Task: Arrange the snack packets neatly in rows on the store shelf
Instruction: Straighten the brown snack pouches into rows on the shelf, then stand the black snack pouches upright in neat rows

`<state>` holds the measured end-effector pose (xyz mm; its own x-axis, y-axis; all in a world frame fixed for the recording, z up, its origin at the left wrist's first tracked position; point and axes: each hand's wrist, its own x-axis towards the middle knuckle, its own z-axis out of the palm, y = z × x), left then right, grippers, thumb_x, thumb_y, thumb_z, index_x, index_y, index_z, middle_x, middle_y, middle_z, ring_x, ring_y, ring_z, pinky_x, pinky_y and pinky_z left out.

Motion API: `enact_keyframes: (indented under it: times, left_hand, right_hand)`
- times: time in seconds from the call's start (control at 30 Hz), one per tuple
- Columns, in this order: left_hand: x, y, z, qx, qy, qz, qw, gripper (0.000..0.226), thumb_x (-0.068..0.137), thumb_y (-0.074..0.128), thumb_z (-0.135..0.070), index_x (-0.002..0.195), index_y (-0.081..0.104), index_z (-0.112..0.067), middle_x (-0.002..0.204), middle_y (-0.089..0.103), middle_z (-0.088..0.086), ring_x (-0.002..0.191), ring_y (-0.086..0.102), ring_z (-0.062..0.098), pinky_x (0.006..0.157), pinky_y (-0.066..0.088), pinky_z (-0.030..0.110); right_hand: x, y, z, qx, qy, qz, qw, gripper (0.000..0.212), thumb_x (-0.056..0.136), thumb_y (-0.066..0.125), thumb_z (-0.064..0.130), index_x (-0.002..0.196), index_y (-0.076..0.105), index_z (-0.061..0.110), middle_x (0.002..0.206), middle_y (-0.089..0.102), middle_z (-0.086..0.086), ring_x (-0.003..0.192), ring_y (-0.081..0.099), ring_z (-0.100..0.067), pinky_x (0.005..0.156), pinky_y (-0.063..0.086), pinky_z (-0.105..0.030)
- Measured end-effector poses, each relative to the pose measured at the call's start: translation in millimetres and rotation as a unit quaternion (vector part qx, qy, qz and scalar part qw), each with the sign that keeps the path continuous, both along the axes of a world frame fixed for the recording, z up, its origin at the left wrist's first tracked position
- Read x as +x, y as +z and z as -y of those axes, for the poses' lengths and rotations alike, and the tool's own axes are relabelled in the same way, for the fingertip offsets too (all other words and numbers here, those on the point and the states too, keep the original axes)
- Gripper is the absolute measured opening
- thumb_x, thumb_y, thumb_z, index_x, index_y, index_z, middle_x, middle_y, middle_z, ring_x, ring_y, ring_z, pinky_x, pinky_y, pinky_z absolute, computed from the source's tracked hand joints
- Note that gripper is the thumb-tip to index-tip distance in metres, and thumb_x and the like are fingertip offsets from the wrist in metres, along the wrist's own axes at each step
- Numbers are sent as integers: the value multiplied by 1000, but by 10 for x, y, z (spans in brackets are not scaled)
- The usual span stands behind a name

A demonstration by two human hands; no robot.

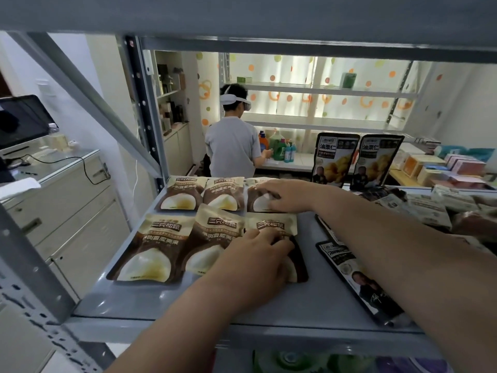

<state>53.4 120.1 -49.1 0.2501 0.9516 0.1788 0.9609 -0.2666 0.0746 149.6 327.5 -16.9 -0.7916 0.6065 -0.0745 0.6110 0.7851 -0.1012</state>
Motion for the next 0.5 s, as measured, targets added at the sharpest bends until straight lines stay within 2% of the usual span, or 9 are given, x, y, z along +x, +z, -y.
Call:
enact_keyframes:
  times: [0.07,0.2,0.3,0.5]
  left_hand:
    - [-1,74,-24,1,-7,-14,1000,50,92,46,-40,141,41,-31,143,43,-1,123,45,27,97,46,45]
    - [17,267,-159,16,-18,-3,1000,46,91,50,-44,135,45,-32,134,49,-2,123,47,25,92,50,44]
    - [131,381,-342,34,-42,-25,998,48,90,50,-49,135,46,-34,133,52,-2,121,51,23,89,52,42]
    - [545,511,-745,14,-61,-63,996,51,91,50,-52,137,43,-32,124,54,1,114,54,25,86,52,44]
  right_hand:
    - [62,98,32,16,-9,-25,1000,45,96,51,32,140,50,22,137,55,-2,120,53,-20,98,42,-34]
    - [408,299,105,48,-15,-24,998,39,89,50,52,124,58,36,125,57,10,113,54,-13,94,45,-38]
    - [805,400,184,42,-25,-24,999,36,91,53,41,127,60,36,122,57,13,106,52,-6,93,44,-34]
    - [1669,514,242,67,-61,-18,996,32,95,54,39,125,63,33,121,59,14,106,54,-4,90,43,-28]
